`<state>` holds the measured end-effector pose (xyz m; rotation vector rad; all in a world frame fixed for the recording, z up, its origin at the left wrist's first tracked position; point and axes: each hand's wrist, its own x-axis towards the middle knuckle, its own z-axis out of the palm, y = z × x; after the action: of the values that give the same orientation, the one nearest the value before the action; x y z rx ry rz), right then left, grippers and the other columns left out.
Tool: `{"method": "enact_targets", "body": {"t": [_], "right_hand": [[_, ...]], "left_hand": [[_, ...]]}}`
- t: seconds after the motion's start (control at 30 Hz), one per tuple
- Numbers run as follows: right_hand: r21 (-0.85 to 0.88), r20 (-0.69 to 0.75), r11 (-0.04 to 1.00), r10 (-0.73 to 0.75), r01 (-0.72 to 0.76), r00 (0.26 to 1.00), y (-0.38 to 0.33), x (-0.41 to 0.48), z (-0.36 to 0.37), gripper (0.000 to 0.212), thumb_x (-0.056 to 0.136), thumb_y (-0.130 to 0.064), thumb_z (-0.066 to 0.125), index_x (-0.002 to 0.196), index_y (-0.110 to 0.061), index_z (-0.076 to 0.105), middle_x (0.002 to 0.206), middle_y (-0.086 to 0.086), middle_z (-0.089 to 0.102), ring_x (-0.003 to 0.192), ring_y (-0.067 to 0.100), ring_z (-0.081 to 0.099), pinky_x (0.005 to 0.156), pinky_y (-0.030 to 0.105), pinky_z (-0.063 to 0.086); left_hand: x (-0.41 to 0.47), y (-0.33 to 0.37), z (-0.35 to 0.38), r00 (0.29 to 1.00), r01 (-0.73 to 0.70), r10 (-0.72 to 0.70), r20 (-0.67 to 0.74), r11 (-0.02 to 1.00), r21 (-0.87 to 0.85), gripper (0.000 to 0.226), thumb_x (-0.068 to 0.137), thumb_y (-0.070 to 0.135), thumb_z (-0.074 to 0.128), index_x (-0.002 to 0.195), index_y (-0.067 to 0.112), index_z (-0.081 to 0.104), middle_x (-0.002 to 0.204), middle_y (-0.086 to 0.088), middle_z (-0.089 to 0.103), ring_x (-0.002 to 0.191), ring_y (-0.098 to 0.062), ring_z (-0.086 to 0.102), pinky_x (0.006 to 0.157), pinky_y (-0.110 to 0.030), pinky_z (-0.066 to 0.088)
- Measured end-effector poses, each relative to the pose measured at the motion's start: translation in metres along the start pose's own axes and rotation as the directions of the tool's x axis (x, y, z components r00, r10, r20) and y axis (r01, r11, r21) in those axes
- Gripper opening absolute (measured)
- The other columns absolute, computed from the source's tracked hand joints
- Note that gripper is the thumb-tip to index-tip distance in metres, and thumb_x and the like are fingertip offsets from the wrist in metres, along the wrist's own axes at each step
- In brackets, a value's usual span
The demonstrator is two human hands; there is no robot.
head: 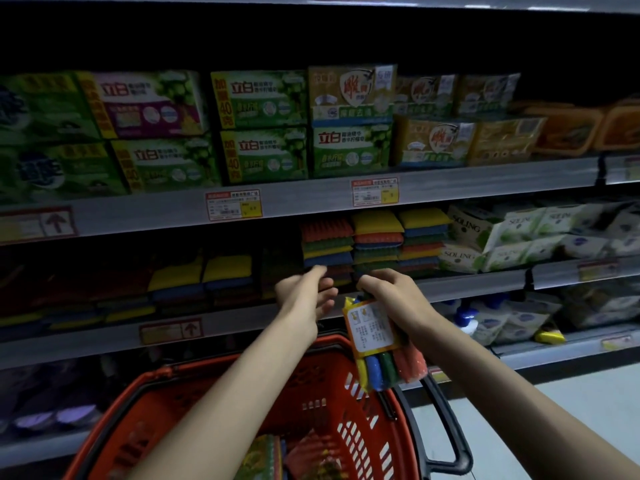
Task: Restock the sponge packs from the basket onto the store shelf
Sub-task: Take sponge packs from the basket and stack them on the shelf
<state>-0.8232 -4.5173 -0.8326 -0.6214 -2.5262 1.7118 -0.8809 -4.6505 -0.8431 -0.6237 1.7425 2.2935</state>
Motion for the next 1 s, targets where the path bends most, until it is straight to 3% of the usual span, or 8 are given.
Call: {"method": "enact_targets", "body": {"t": [0.13,0.27,0.53,0.73,0.87,1.0], "right_hand": [[0.03,-0.022,0.999,0.04,-0.039,0.999,0.003,0.002,-0.004,0.073,0.063,-0.061,0.065,0.123,-0.02,0.065,0.107,0.002,0.073,0.095,0.023,0.072,0.091,0.05,0.059],[0.039,-0.023,0.998,0.051,-0.05,0.998,0.005,0.002,-0.008,0.067,0.065,-0.06,0.066,0.119,-0.021,0.065,0.103,0.003,0.074,0.091,0.024,0.073,0.088,0.05,0.061],[0.008,-0.017,0.999,0.043,-0.043,0.999,0.01,0.001,-0.014,0.062,0.059,-0.061,0.064,0.109,-0.025,0.068,0.1,0.001,0.075,0.093,0.023,0.072,0.091,0.051,0.059],[-0.028,-0.019,0.999,-0.019,0.018,1.0,0.007,-0.01,-0.015,0.07,0.061,-0.064,0.062,0.118,-0.023,0.068,0.107,-0.002,0.074,0.1,0.02,0.07,0.094,0.05,0.057],[-0.035,-0.036,0.993,-0.115,0.114,0.993,0.008,-0.032,-0.009,0.042,0.086,-0.055,0.066,0.115,-0.024,0.07,0.105,-0.006,0.073,0.098,0.013,0.069,0.089,0.039,0.057],[0.017,-0.069,0.98,-0.198,0.199,0.978,0.006,-0.063,0.005,0.043,0.089,-0.067,0.063,0.108,-0.029,0.072,0.101,-0.008,0.074,0.098,0.008,0.068,0.084,0.035,0.056]], "left_hand": [[-0.001,0.001,0.006,0.999,0.043,-0.045,-0.017,0.995,-0.088,0.014,0.096,0.015,0.068,0.099,0.001,0.067,0.087,-0.012,0.074,0.06,-0.016,0.067,0.039,-0.019,0.048],[0.001,-0.001,0.009,0.999,0.035,-0.036,-0.016,0.996,-0.086,0.013,0.098,0.014,0.065,0.094,0.002,0.065,0.086,-0.012,0.074,0.059,-0.015,0.068,0.04,-0.02,0.047],[0.005,-0.001,0.013,1.0,0.001,-0.001,0.0,1.0,-0.014,0.016,0.098,0.014,0.064,0.085,0.005,0.065,0.081,-0.01,0.073,0.059,-0.016,0.069,0.04,-0.02,0.048],[-0.008,0.003,-0.005,0.996,-0.044,0.031,0.085,0.987,0.157,0.022,0.093,0.027,0.074,0.098,0.005,0.072,0.087,-0.011,0.077,0.061,-0.017,0.073,0.045,-0.023,0.052],[-0.035,-0.001,-0.036,0.941,-0.278,0.177,0.288,0.89,0.362,0.022,0.095,0.034,0.071,0.102,0.014,0.074,0.098,-0.013,0.077,0.081,-0.024,0.076,0.064,-0.03,0.061],[-0.06,-0.004,-0.076,0.851,-0.442,0.199,0.486,0.771,0.458,0.028,0.097,0.049,0.062,0.111,0.027,0.073,0.105,0.001,0.076,0.095,-0.015,0.074,0.09,-0.042,0.06]]}}
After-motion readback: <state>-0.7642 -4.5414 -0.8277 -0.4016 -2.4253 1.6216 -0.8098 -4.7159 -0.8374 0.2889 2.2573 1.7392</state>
